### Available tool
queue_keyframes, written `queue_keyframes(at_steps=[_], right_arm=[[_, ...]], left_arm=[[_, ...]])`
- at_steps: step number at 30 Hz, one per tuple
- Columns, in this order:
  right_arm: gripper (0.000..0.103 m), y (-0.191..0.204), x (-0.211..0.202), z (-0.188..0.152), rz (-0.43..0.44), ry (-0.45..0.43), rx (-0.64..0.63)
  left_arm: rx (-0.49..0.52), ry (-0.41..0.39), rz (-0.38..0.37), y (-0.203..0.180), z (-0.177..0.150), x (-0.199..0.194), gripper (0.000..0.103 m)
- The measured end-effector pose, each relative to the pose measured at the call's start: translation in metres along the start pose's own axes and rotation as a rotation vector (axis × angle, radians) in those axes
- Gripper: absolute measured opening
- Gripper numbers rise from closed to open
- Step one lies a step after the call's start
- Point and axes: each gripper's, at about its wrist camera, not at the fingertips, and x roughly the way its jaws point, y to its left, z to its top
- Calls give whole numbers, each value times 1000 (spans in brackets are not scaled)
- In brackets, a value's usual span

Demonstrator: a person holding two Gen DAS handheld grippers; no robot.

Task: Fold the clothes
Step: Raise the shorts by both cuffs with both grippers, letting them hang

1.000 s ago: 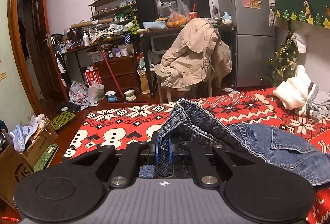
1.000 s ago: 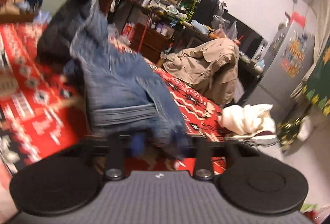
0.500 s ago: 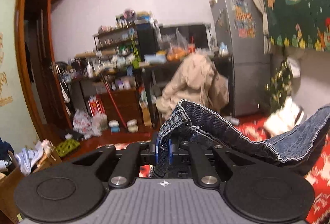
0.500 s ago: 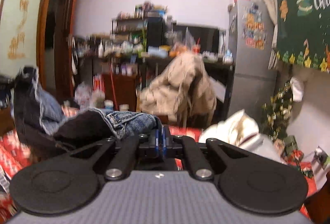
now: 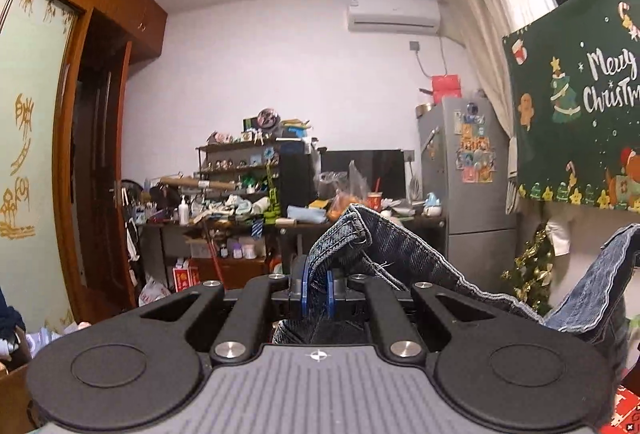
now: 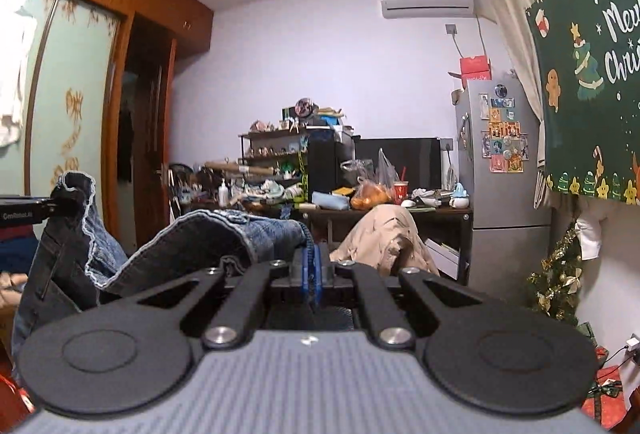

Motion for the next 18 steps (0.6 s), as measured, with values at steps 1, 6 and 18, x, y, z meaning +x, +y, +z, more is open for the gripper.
queue_keyframes(at_steps=[1, 6, 18], right_arm=[[3, -1, 0, 3, -1, 14, 6], [3, -8, 18, -4, -1, 125, 64], [4, -11, 141, -131, -50, 395, 83]], left_arm=[[7, 10, 6, -2, -2, 5, 8], [24, 130, 16, -7, -38, 46, 8], [50, 369, 14, -12, -139, 142, 8]])
